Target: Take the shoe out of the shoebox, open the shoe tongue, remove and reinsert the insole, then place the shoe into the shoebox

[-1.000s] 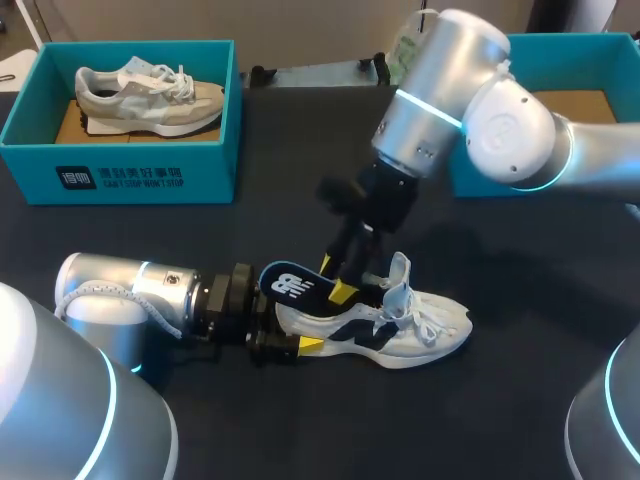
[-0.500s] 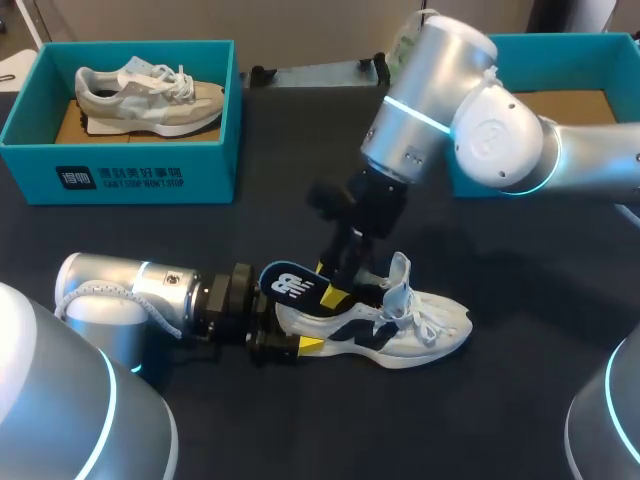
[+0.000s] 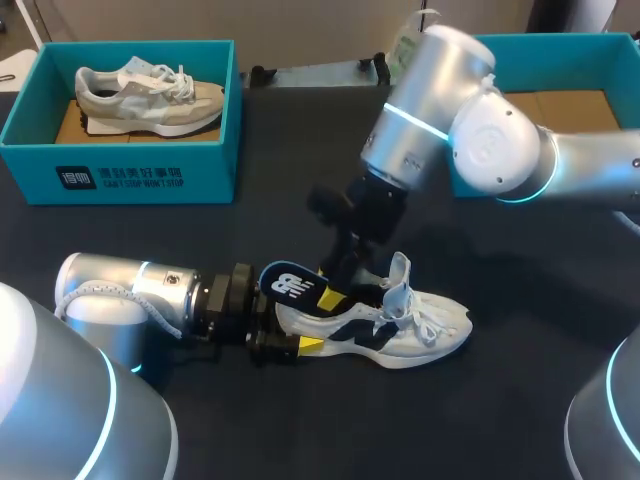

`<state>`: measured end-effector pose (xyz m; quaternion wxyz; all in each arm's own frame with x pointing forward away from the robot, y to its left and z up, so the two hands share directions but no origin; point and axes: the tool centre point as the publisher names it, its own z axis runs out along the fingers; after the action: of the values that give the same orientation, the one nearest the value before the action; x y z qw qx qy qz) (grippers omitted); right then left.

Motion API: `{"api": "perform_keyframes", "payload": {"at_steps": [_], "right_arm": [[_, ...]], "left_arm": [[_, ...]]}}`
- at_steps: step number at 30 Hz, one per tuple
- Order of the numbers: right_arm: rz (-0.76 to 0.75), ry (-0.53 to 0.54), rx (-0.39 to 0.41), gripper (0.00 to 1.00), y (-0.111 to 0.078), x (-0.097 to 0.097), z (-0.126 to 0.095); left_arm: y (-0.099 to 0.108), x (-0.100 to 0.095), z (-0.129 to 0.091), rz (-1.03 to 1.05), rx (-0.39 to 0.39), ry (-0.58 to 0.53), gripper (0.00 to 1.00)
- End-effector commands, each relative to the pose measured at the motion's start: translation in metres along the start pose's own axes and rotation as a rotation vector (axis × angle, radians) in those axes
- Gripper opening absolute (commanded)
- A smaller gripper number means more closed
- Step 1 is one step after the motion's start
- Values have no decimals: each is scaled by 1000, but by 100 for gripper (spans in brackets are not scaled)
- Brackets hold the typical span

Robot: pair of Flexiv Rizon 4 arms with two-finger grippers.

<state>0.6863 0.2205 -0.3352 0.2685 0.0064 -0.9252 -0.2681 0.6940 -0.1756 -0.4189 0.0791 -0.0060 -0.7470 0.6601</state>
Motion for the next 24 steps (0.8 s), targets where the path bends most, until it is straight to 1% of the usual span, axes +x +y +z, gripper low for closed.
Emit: {"api": "perform_keyframes", "payload": {"at_steps": [1, 5, 13, 15, 17, 19, 22, 24], "right_arm": [[-3, -8, -8, 44, 0, 3, 3], [-11, -11, -9, 43, 4, 3, 3], [-15, -6, -21, 40, 7, -3, 3], [-10, -5, -24, 34, 7, -5, 3], [-9, -3, -26, 30, 7, -6, 4], [-7, 0, -30, 31, 6, -8, 4], [-8, 3, -32, 36, 7, -9, 5], [-8, 3, -33, 37, 8, -9, 6]], "left_arm": [[0, 0, 1, 0, -1, -2, 0], [0, 0, 1, 0, -1, -2, 0], [0, 0, 1, 0, -1, -2, 0], [0, 0, 1, 0, -1, -2, 0], [0, 0, 1, 0, -1, -2, 0], [0, 0, 1, 0, -1, -2, 0], [0, 0, 1, 0, -1, -2, 0], [0, 0, 1, 0, -1, -2, 0]]}}
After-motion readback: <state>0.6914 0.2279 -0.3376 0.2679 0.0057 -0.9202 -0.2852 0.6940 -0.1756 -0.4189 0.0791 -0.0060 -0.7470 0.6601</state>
